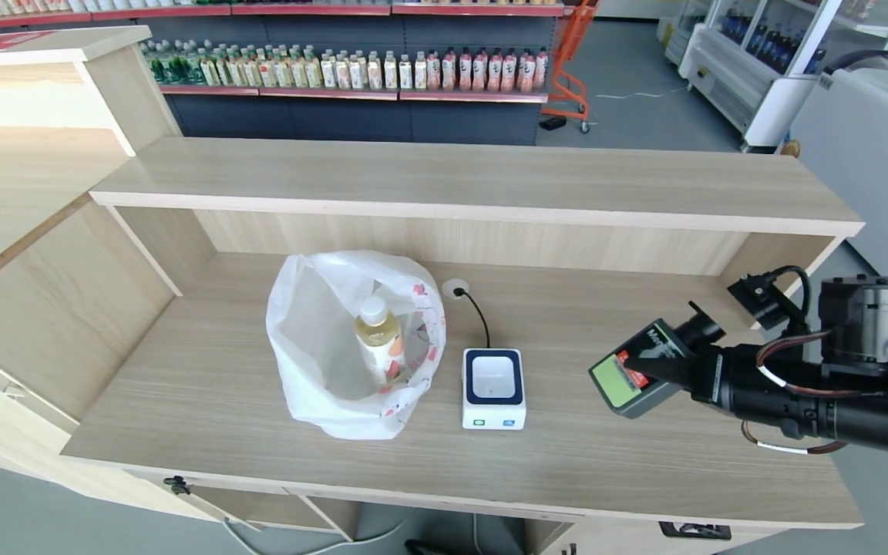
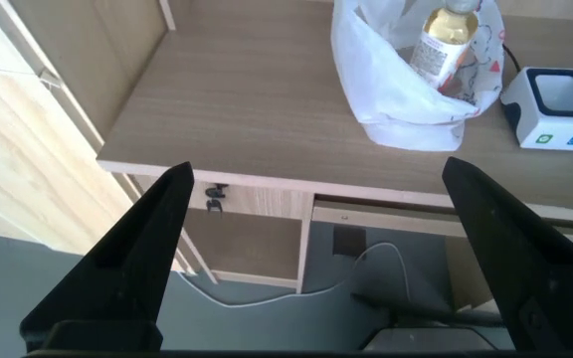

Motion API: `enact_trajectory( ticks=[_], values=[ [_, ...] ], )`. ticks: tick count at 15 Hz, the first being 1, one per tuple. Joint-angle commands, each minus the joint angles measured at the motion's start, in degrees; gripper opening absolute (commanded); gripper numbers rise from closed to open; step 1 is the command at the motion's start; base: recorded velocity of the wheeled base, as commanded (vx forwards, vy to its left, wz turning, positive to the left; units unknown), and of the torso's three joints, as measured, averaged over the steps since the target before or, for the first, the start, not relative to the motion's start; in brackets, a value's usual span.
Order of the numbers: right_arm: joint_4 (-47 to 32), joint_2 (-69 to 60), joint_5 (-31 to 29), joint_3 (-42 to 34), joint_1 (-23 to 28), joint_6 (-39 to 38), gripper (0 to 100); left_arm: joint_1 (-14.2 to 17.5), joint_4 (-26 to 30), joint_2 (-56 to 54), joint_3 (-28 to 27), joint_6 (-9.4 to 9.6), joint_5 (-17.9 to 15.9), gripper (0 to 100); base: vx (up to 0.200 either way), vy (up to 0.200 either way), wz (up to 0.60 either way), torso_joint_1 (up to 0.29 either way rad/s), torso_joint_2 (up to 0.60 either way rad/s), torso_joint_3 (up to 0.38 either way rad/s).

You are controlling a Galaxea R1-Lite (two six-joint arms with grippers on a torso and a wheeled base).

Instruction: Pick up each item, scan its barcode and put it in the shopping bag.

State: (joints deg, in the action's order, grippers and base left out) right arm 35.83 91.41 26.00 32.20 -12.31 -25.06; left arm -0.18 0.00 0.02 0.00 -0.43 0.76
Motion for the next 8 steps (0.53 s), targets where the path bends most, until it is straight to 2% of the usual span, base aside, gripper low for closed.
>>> enact_trajectory(
  ticks=[1, 2, 8],
  values=[
    [0.03, 2.46, 0.01, 1.03, -0.34, 1.25, 0, 0.01, 0.0, -0.02, 0.0, 0.08, 0.04, 100, 0.0, 0.2, 0.0, 0.007, 0.0, 0.002],
    [0.03, 2.81, -0.25, 1.2, -0.43, 1.86, 0, 0.01, 0.0, -0.02, 0.0, -0.01, 0.04, 100, 0.0, 0.2, 0.0, -0.002, 0.0, 0.007],
    [0.73, 9.93, -3.5, 4.37, -0.7, 9.95, 0, 0.01, 0.0, -0.02, 0.0, 0.08, 0.04, 100, 0.0, 0.0, 0.0, 0.0, 0.0, 0.0]
  ],
)
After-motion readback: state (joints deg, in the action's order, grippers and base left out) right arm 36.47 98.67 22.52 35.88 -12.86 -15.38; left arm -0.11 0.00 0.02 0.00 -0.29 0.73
